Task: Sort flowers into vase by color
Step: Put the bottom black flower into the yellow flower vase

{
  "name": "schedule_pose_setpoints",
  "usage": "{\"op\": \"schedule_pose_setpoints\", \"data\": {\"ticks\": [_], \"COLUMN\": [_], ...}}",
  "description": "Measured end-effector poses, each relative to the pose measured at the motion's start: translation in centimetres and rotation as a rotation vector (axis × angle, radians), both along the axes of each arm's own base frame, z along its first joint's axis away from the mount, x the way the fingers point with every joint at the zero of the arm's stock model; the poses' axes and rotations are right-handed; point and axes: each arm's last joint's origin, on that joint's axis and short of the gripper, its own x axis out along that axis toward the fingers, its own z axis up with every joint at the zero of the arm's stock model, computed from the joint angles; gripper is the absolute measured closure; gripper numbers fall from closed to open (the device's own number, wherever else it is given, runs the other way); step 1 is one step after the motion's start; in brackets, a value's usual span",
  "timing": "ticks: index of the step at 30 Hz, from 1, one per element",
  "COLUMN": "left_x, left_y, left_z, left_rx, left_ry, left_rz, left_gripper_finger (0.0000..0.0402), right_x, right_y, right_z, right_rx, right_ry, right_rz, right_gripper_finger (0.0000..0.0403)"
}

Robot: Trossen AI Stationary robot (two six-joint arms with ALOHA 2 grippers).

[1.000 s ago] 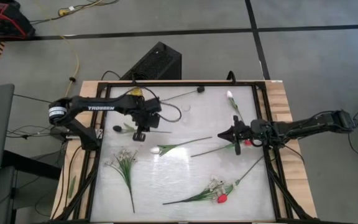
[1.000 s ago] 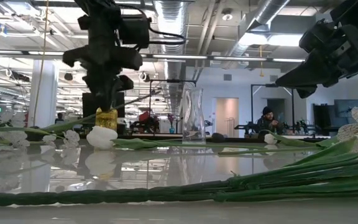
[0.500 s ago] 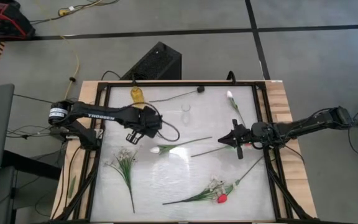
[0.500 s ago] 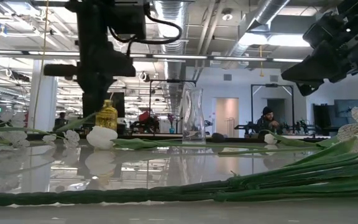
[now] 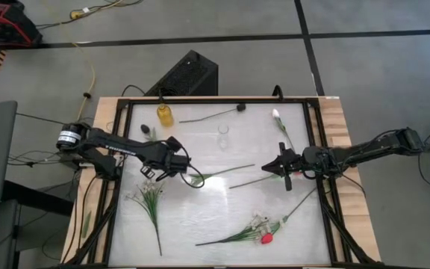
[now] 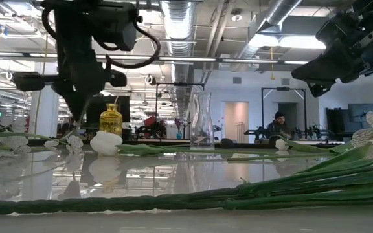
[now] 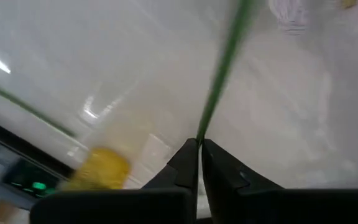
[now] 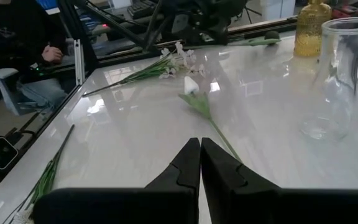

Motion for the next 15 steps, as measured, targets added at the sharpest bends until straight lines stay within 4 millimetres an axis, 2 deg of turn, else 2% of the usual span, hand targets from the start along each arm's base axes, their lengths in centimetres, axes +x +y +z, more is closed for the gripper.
{"op": "schedule_pose_setpoints", "data": {"ticks": [4, 9, 11, 15], "left_x": [-0.24, -0.58, -0.49, -0.09], "left_y": [0.01, -0.07, -0.02, 0.79], "left_z": [0.13, 0.5, 0.63, 0.73], "left_rx": [0.012, -0.015, -0.014, -0.033], "left_ry": [-0.058, -0.157, -0.278, -0.568], "left_rz": [0.148, 0.379, 0.603, 1.28], "left_gripper_finger": [0.0353, 0.0287, 0.026, 0.0221], "right_x": [0.0, -0.01, -0.02, -0.06], "right_y": [0.0, 0.0, 0.0, 0.01], "right_z": [0.0, -0.02, -0.07, -0.27], "right_rx": [-0.001, -0.001, -0.001, -0.023], "right_ry": [0.0, 0.002, 0.008, 0.026], "right_rz": [0.0, 0.0, 0.001, 0.008], "right_gripper_finger": [0.036, 0.036, 0.036, 0.036]}}
